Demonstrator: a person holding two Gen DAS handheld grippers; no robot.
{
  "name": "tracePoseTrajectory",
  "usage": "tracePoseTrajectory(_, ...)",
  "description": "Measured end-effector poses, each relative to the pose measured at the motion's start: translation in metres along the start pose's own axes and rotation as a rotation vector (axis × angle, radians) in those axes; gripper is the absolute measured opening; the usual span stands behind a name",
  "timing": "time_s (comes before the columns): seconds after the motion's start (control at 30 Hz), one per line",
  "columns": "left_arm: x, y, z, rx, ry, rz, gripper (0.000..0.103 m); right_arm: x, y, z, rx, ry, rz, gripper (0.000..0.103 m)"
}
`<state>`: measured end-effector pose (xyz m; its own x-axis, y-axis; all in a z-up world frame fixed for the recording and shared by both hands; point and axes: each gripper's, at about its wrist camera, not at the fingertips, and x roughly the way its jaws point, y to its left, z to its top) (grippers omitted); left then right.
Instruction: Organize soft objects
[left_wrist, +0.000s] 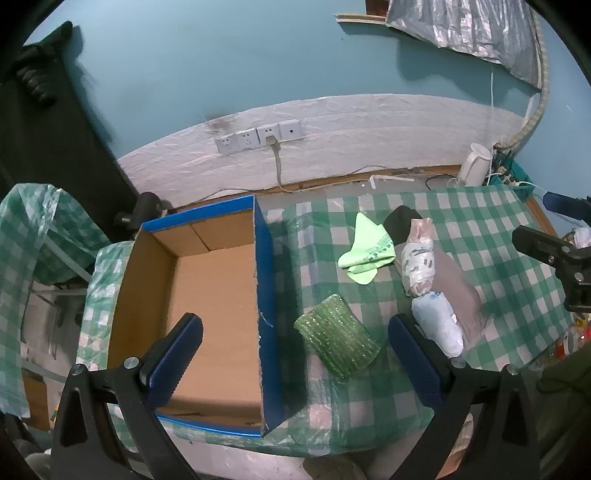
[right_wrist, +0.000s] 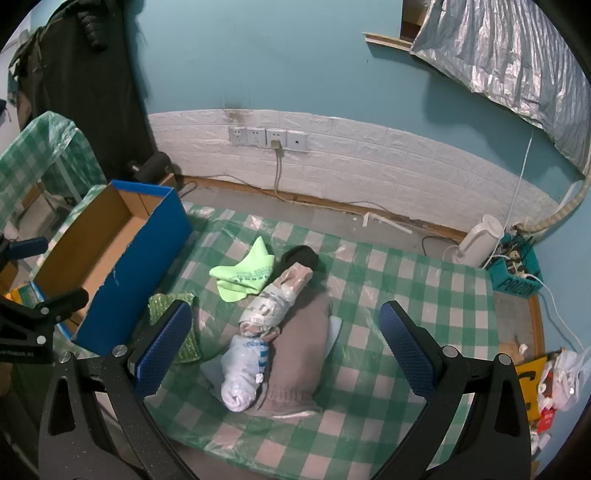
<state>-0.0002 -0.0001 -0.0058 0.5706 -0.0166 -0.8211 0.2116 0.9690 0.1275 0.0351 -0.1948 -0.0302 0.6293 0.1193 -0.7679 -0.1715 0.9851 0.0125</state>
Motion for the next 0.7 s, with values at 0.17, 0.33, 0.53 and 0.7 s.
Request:
tracePoseTrajectory(0.17,0.0017,-0.0082,-0.0036,0.007,0.003,0.003,0.101,0.0015,-0.0002,-0.0017,0.001,0.008,0.002,0.100)
tracePoseTrajectory(0.33,0.0030,-0.0102,-0.0059,0.007,0.006,0.001,0.101,0.0020,0.0003,-0.0028,-0.001,0.012,0.003,0.100)
tracePoseTrajectory(0.53,0.0032,-0.0096,-0.0057,0.007,0.007,0.001,0.101,0.0021,0.0007,-0.0024,0.000,0.012,0.003,0.100)
tracePoseTrajectory(0.7,0.0031,-0.0093,-0.0051,0.007,0.006,0.002,0.101,0.0025,0.0010,-0.0033,-0.003,0.010,0.005,0.100)
